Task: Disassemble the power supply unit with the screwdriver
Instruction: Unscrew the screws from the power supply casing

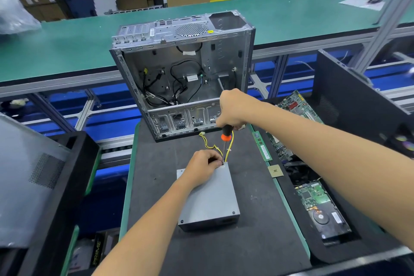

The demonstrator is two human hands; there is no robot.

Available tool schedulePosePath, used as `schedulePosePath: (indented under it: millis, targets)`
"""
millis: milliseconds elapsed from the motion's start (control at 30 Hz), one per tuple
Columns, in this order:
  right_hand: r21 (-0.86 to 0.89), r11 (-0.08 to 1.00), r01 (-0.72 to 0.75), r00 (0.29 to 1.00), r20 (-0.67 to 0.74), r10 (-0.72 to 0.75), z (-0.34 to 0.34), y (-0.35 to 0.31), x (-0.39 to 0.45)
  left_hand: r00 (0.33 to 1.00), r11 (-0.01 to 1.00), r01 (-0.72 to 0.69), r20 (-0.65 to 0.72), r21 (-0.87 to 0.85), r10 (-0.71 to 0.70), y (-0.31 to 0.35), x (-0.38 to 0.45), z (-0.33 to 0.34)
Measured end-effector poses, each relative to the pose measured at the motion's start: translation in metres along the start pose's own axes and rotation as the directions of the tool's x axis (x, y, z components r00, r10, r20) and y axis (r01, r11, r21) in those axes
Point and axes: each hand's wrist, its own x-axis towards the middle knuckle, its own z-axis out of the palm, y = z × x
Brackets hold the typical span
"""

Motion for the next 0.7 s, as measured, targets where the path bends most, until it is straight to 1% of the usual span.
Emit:
schedulePosePath:
  millis: [100,167,267,333,400,467,533,600,700]
  targets:
    - [-0.023,0.999,0.027,0.999,0.036,-0.026,-0.003,0.0,-0.005,1.0,1.0,-0.014,0.012,-0.005,0.014,0.0,0.0,-0.001]
    - [-0.058,0.992,0.114,0.99,0.093,-0.109,-0.006,-0.001,-0.009,1.0,1.0,-0.017,0.011,-0.019,0.017,0.0,-0.001,-0.001]
    - [-0.163,0.943,0.29,0.949,0.18,-0.261,-0.007,-0.007,-0.013,1.0,0.999,-0.018,0.004,-0.04,0.018,0.0,-0.001,-0.001]
    - [-0.218,0.913,0.345,0.931,0.198,-0.305,-0.004,-0.011,-0.013,1.0,0.999,-0.027,-0.003,-0.046,0.027,0.0,-0.002,-0.001]
    - [-0.24,0.912,0.331,0.934,0.22,-0.281,-0.003,-0.017,-0.013,0.999,0.998,-0.04,0.0,-0.052,0.04,-0.001,-0.002,-0.001]
    - [-0.218,0.944,0.246,0.954,0.224,-0.197,-0.004,-0.021,-0.011,0.999,0.997,-0.04,-0.001,-0.065,0.04,-0.002,-0.003,0.0]
    - [-0.25,0.948,0.198,0.962,0.237,-0.138,-0.006,-0.023,-0.006,1.0,0.997,-0.026,-0.002,-0.069,0.026,-0.003,-0.004,0.0]
    - [-0.276,0.939,0.206,0.956,0.263,-0.132,-0.008,-0.023,-0.003,1.0,0.998,-0.017,-0.002,-0.068,0.017,-0.003,-0.003,0.0]
    - [-0.268,0.912,0.311,0.92,0.326,-0.218,-0.012,-0.021,-0.005,1.0,0.997,-0.024,0.001,-0.076,0.024,-0.002,-0.003,-0.001]
